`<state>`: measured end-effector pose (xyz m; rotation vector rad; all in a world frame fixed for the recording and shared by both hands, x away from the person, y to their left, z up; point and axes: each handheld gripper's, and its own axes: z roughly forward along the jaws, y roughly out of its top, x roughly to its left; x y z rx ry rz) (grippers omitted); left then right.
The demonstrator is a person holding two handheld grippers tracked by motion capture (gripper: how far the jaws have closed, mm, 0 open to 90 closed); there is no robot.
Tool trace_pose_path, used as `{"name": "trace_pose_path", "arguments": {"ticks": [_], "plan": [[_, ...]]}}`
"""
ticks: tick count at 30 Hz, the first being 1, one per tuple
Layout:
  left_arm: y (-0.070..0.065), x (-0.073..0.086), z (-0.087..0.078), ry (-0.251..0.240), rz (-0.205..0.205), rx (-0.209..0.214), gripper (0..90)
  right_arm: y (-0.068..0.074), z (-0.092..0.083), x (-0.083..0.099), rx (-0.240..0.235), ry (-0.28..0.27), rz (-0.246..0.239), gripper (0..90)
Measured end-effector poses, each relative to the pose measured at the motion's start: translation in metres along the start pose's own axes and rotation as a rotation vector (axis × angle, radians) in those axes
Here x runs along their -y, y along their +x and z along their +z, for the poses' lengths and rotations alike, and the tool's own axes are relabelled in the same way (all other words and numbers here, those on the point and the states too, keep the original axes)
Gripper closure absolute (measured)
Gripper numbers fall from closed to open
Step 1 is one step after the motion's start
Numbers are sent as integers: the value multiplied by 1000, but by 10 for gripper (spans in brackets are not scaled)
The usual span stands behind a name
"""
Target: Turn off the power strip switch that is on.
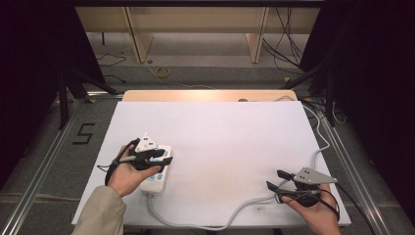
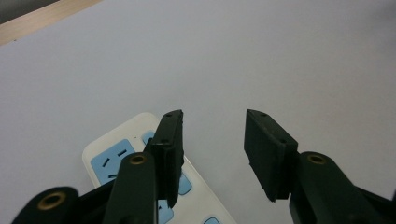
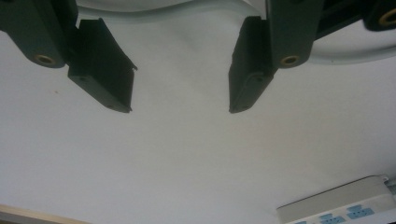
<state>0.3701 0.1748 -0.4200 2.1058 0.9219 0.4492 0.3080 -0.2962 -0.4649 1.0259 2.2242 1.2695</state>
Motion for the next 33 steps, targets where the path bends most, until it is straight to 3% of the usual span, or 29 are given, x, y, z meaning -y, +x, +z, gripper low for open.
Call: {"name": "trace_pose_path", "arguments": {"ticks": [18, 33], "plan": [[3, 28, -11, -42, 4, 12, 462, 1, 1, 1, -14, 8, -8, 409], [12, 57, -26, -106, -46, -14, 323, 1, 2, 1, -22, 16, -11, 403]]}}
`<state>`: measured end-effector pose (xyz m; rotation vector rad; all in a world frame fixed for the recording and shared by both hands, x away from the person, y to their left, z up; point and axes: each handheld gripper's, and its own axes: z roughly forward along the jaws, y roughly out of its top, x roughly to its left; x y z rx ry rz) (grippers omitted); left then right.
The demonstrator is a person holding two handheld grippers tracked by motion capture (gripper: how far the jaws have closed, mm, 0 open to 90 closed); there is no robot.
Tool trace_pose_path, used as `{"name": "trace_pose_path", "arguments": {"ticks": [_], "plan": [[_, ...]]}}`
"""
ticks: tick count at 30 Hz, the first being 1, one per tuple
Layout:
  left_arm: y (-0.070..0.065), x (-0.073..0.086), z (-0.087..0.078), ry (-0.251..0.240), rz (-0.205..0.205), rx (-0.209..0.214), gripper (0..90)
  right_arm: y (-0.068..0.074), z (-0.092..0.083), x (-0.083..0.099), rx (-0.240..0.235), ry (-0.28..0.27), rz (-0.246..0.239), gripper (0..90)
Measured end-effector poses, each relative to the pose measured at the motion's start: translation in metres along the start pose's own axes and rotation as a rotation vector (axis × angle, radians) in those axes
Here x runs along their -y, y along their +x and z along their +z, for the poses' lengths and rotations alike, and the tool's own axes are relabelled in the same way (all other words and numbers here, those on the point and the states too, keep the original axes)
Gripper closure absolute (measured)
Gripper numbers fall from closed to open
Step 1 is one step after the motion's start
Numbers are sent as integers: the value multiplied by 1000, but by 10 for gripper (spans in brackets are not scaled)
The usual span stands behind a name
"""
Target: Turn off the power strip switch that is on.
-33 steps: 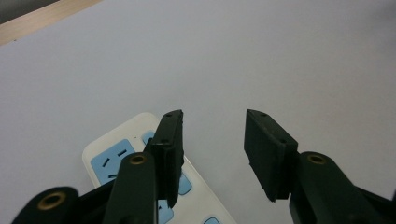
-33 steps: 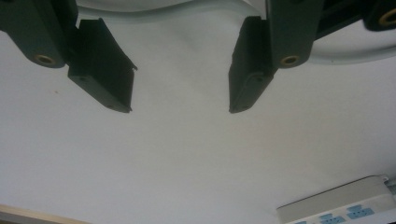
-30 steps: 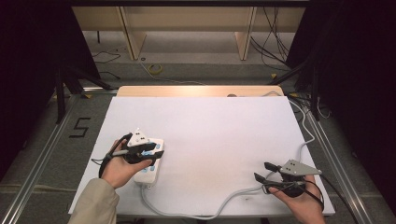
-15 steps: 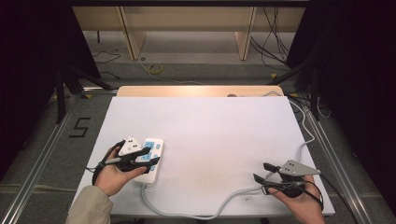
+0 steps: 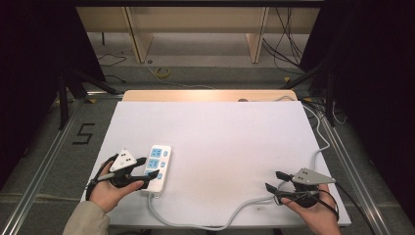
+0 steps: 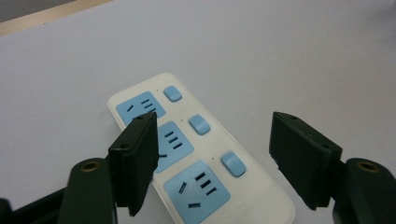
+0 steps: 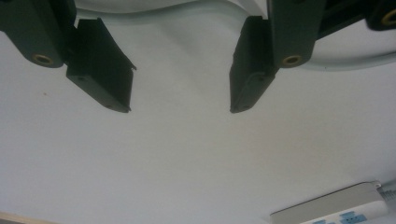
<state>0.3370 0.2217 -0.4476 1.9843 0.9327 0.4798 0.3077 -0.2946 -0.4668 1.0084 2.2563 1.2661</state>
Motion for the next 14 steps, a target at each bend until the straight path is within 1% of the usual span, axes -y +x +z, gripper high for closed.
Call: {"name": "trace_pose_path", "arguments": {"ticks": [4, 7, 11, 14], "plan": [[-1, 7, 0, -16, -4, -8, 285, 0, 0, 1, 0, 4, -3, 401], [-1, 11, 1, -26, -23, -13, 264, -1, 0, 1, 0, 1, -5, 397], [0, 12, 2, -32, -31, -33, 251, -1, -1, 1, 1, -1, -4, 392], [2, 12, 1, -46, -36, -58, 243, -2, -1, 1, -1, -5, -5, 391]]}}
